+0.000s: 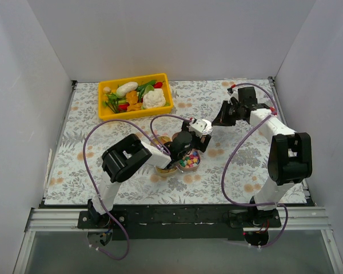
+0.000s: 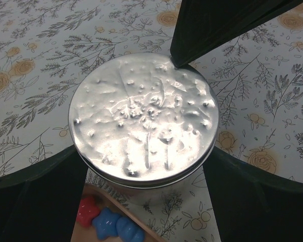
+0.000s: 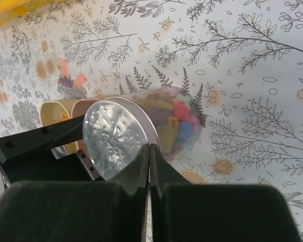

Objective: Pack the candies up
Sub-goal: Screw the bottle lid onto the packing bottle.

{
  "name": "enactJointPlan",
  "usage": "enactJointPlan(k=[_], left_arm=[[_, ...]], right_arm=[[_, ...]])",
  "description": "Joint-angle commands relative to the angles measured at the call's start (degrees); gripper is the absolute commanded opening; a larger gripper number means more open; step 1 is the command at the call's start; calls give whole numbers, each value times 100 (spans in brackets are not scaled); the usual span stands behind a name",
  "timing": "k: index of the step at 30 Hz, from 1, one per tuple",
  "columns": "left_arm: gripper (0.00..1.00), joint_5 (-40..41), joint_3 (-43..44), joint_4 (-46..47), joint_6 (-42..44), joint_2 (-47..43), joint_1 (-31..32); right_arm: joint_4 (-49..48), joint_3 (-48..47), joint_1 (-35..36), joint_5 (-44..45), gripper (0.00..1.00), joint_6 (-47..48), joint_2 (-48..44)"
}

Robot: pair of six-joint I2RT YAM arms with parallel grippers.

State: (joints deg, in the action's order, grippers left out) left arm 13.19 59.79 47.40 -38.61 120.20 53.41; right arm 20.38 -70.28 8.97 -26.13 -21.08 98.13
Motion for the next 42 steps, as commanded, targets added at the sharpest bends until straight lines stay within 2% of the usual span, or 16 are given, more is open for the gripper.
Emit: enactJointPlan(k=[1,15,21,23,24,27,29,38,42], left_arm=[[85,-229,-46,-1013,-85,170,117],[85,-238,24,-1031,-94,258,135],[85,-247,15,-1031,-103,258,135],[85,-229,-20,-1031,-112,241,135],[85,-221,-37,-1022,-112,232,135],[85,-220,-90,-1013,-103,214,144],[85,-212,-99,-1022,-112,205,152],[85,-194,-108,-1048,-103,188,170],[85,-203,-99,-1039,-103,214,170]], right_arm=[[229,357,175,-270,1,-45,-188],[230,946,456,-402,1,-115,-601],[395,666,483,132,2,-107,-654],[501,499,465,449,7,-116,-707],[511,324,456,625,16,-107,-716],[458,86,413,680,31,-89,-506],[519,-222,404,627,32,-28,-330],[414,-566,395,302,23,78,277],[423,-373,395,144,13,139,251]])
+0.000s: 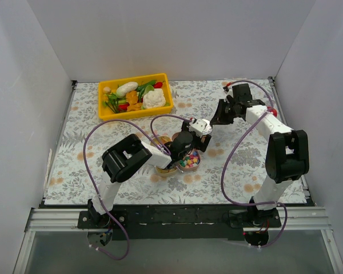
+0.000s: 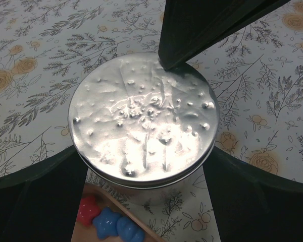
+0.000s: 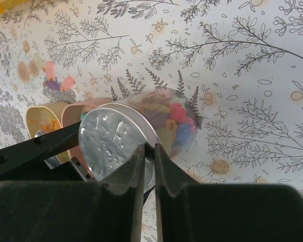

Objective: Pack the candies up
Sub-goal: Screw the bottle lid onto the packing bottle.

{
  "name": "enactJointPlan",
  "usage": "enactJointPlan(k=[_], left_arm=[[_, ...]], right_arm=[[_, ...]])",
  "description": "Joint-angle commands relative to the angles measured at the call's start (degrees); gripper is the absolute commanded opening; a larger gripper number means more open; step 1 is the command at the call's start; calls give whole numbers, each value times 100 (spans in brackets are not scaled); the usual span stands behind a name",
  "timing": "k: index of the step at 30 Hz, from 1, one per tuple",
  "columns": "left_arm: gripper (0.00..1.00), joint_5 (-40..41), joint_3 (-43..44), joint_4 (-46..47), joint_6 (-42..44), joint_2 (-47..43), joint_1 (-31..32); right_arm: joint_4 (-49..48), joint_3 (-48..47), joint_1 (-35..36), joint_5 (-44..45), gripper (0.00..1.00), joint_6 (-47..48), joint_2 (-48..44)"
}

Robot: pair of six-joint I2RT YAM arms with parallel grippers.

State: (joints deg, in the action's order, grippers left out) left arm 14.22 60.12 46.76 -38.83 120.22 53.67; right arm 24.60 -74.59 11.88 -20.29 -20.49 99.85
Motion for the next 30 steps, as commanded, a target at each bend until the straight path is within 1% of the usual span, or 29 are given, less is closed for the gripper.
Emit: enactJointPlan(k=[1,2,3,5,9,12,20,30], left_arm=[[85,-306,-123,-985,-72,212,152],[85,-306,-106,-985,-81,221,144],[85,-306,-106,-985,-81,229,144],[85,-288,-79,-985,-72,247,144],[85,-253,-53,-976,-37,282,144],[85,-253,-9,-959,-28,309,152],[85,-253,70,-985,-20,370,170],[85,-235,114,-1020,-19,397,205]], right_arm=[[-16,119,104,-466,11,80,52],[-25,189,104,-484,10,80,0],[-43,347,104,-519,5,89,-79],[-87,601,122,-624,1,89,-263],[-254,1129,148,-792,1,54,-440],[-236,1297,244,-818,1,63,-502],[-271,1658,543,-871,1,-42,-783],[-377,1781,886,-853,1,-306,-854]])
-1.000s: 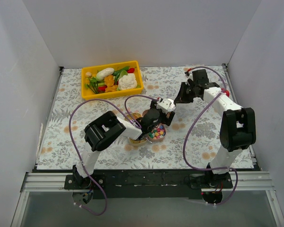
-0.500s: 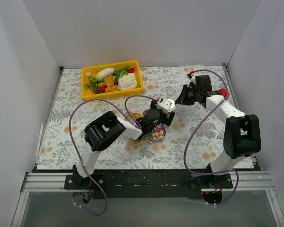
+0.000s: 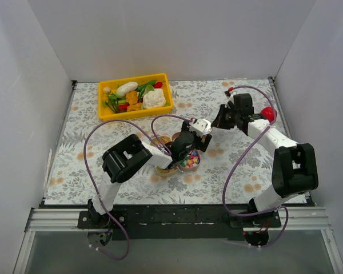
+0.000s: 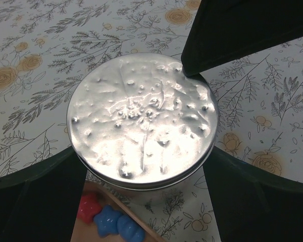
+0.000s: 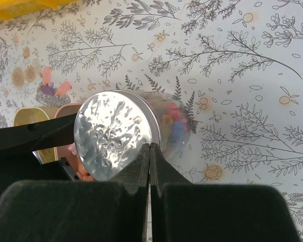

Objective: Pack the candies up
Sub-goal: Screw the bottle lid onto the packing bottle.

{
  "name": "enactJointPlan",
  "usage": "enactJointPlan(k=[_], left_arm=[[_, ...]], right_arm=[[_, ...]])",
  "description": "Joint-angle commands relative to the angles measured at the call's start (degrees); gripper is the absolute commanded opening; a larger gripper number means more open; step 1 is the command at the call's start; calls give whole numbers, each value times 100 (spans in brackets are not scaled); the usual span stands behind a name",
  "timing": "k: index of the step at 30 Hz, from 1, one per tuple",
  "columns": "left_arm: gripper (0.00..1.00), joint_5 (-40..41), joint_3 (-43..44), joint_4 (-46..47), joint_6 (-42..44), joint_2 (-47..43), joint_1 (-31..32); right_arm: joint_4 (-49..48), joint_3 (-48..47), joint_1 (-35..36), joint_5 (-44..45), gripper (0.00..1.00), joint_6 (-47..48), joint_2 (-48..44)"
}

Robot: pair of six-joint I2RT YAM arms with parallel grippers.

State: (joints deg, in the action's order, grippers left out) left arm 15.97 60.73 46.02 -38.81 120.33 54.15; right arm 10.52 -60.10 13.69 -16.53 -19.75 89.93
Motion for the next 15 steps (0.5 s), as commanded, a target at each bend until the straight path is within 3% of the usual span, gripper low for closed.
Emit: enactJointPlan(k=[1,7,10,15], left_arm=[[85,-410,44,-946,-30,386,157],[85,-401,35,-955,-22,377,183],[85,-401,9,-946,-30,359,184],[85,-393,-140,-937,-39,280,184]], right_arm=[[1031,332,705,-1229,1,-398,130],[1153,473,722,-1037,1,-486,-46],[1451,280,687,-414,3,-504,-142],[1444,-247,257,-131,32,-487,-178]])
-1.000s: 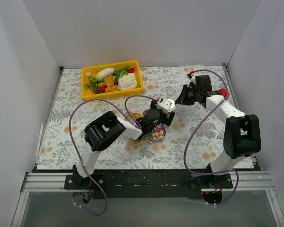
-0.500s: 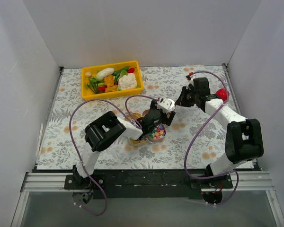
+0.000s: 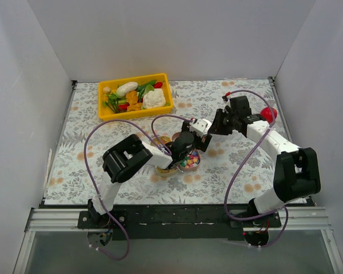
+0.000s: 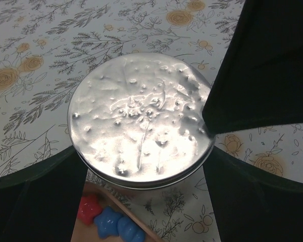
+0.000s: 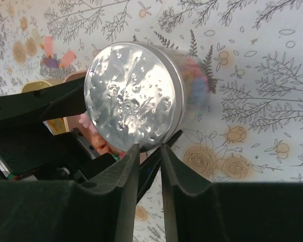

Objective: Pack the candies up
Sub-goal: Screw the bottle lid onto the packing bottle.

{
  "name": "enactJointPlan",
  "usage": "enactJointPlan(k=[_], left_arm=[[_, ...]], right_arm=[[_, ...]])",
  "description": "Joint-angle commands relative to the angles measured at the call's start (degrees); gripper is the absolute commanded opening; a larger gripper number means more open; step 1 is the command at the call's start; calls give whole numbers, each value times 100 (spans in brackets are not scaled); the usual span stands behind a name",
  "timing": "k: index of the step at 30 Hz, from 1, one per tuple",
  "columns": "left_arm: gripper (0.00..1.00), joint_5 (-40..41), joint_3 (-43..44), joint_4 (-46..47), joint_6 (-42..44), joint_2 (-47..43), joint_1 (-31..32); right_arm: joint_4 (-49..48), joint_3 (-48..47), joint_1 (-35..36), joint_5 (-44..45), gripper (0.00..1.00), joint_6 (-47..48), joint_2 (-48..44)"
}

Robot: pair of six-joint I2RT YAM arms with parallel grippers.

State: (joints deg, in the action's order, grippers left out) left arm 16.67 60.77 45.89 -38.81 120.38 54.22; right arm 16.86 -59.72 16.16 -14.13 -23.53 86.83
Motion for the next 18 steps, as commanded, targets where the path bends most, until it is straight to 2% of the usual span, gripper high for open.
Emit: enactJointPlan(k=[1,4,8,14,15,18], left_arm=[[85,-480,-162,-915,-39,258,177],[85,-506,-232,-898,-57,223,177],[84,-533,-233,-915,-57,205,186],[84,-533,-241,-924,-57,179,195],[84,-533,-250,-924,-48,179,186],[84,-524,-268,-906,-48,188,186]], right_arm=[[784,-416,-112,-406,38,-47,168],[871,-934,-271,-564,42,217,483],[1073,-1427,-351,-688,41,402,897],[898,-1279,-351,-485,41,480,756],[906,-1279,-351,-538,40,507,792],[889,-1305,-351,-994,28,613,985]])
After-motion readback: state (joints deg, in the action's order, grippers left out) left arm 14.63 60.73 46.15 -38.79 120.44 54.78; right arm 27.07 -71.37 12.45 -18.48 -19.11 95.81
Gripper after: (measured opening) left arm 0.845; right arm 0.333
